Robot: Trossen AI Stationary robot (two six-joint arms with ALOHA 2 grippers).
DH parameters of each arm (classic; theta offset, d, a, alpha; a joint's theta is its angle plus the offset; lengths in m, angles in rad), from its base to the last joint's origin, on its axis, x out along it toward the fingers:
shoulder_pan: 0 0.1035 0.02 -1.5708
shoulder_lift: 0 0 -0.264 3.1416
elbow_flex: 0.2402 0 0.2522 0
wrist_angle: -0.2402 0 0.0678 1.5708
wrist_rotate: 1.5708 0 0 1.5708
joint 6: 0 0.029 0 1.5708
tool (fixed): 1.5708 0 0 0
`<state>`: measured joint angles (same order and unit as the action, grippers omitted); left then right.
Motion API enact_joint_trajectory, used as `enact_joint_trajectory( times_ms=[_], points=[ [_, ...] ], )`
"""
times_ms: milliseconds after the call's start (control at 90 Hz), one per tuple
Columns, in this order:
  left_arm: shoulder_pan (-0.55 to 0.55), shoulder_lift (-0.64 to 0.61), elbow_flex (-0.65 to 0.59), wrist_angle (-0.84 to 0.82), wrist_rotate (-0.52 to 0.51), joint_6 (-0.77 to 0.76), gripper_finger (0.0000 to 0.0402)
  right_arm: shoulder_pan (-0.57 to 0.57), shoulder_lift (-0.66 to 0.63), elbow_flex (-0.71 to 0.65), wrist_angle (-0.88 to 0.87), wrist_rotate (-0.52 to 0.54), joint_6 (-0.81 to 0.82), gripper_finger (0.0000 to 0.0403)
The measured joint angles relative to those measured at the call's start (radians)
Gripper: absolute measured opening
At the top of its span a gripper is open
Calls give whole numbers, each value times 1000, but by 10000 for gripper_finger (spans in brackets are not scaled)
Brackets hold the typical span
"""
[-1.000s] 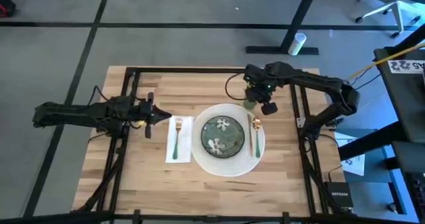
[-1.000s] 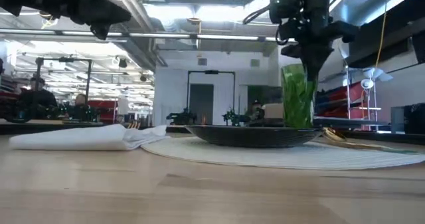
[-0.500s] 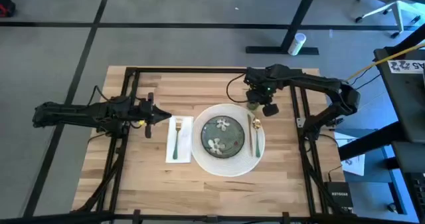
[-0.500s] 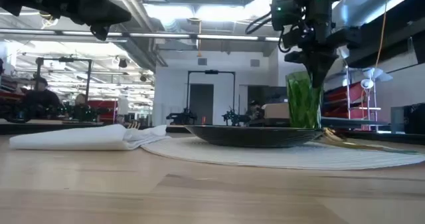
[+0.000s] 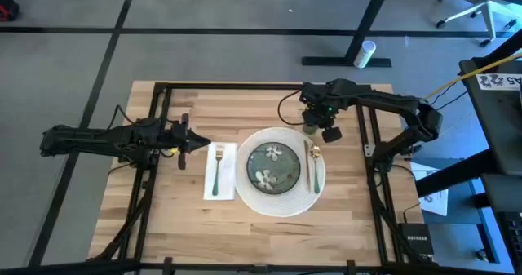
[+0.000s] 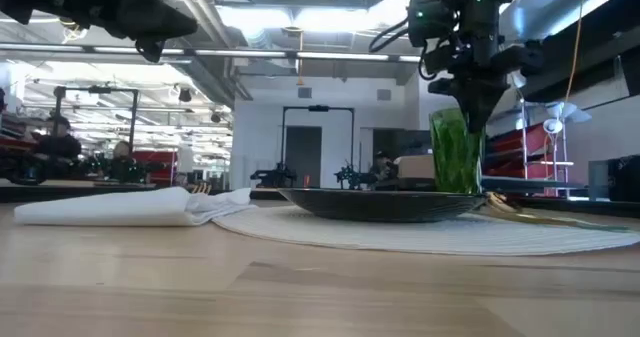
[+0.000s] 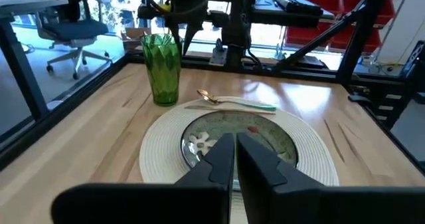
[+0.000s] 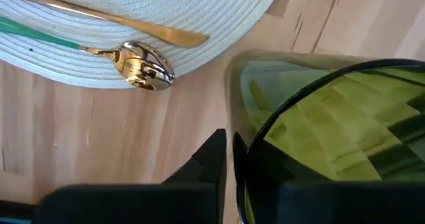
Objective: Set table place
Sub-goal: Put the green cup to the top right of the white table mat
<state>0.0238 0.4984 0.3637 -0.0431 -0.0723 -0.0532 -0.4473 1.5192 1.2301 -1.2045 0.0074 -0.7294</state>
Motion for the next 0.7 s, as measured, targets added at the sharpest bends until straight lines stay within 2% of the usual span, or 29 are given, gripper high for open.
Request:
enact_joint_trajectory(
  times_ms=[378, 500, 700],
  points=[
    [0, 0, 0, 1, 0, -2, 0, 1, 0, 0, -1, -4, 4, 81],
    [0, 0, 0, 1, 0, -3, 0, 2, 0, 0, -1, -60, 3, 81],
    [0, 0, 0, 1, 0, -3, 0, 2, 0, 0, -9, -69, 1, 76]
  ],
)
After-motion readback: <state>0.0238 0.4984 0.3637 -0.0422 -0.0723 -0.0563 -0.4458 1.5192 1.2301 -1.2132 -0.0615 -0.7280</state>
